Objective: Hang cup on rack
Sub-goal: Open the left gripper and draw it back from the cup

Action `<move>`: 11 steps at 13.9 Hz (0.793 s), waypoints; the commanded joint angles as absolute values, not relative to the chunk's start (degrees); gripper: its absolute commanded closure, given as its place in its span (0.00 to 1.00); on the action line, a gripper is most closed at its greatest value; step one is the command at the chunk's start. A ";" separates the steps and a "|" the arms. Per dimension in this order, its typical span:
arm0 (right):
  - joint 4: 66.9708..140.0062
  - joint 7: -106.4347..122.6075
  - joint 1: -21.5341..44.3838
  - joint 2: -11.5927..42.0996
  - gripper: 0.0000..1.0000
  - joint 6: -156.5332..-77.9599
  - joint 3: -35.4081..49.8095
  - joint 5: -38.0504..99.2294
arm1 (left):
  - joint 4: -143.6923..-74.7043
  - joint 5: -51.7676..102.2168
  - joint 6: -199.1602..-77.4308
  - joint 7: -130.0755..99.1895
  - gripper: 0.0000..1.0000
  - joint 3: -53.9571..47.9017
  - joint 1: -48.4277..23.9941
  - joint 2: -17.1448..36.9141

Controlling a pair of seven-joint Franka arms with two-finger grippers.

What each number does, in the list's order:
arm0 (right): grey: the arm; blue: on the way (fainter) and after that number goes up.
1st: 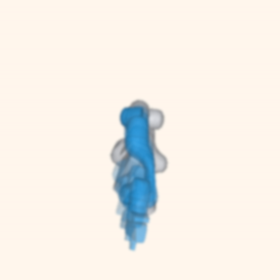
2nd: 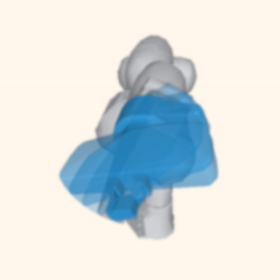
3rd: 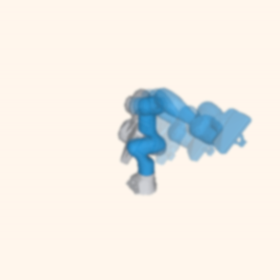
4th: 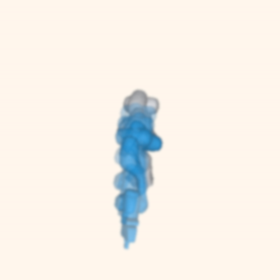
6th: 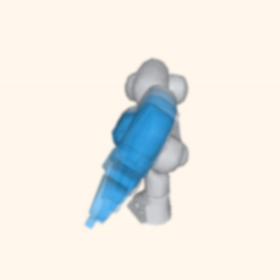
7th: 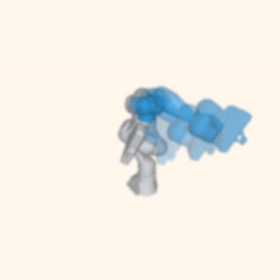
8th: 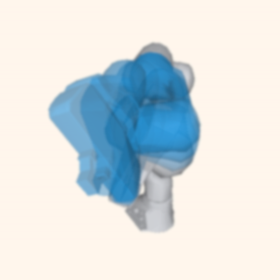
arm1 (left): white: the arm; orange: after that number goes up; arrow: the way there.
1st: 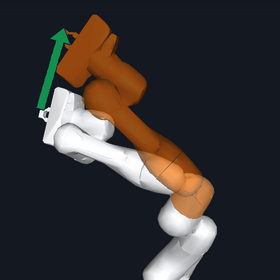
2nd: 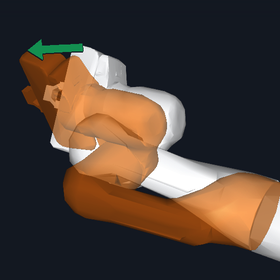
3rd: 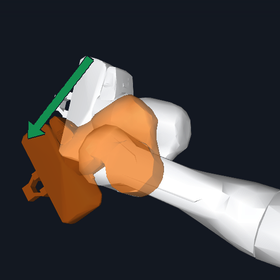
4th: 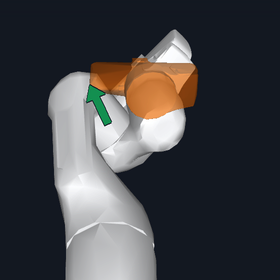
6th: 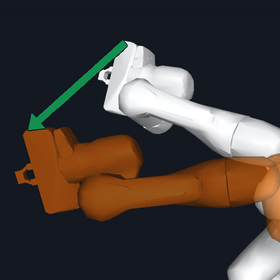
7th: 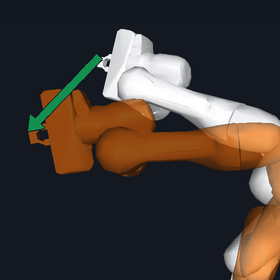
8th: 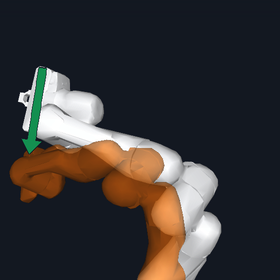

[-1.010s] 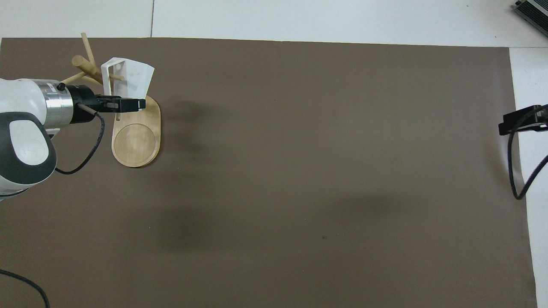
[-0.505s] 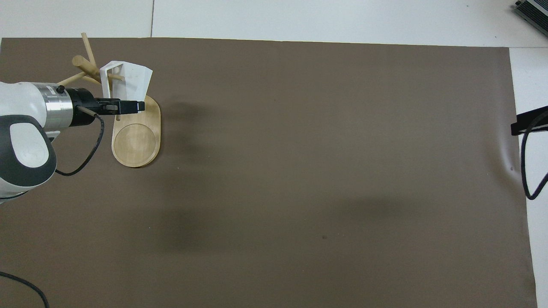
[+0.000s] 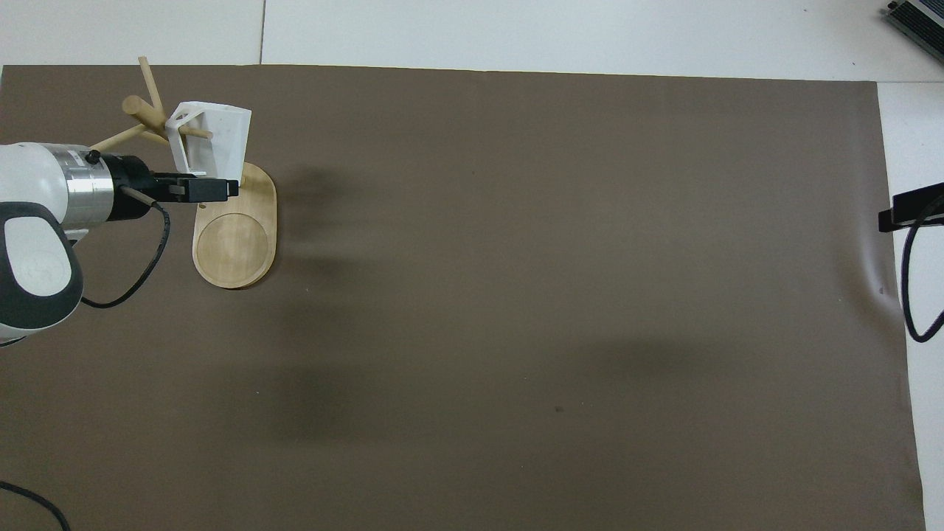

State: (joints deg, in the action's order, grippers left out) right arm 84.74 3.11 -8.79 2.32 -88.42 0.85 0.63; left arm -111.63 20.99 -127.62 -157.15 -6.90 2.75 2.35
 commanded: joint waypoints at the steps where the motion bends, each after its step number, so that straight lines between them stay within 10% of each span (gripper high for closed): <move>1: 87.28 2.02 -9.49 0.35 0.00 -89.38 1.23 1.49 | -112.94 17.41 -122.18 -155.88 0.00 -7.29 3.08 -2.45; 11: 87.28 2.11 -9.41 0.35 0.00 -89.30 1.49 1.49 | -110.57 13.46 -112.16 -96.22 0.00 -7.73 1.05 -3.60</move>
State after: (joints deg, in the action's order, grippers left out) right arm 85.37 3.11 -8.78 1.85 -88.42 0.95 0.63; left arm -111.22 15.35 -115.89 -107.13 -8.24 1.19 -2.49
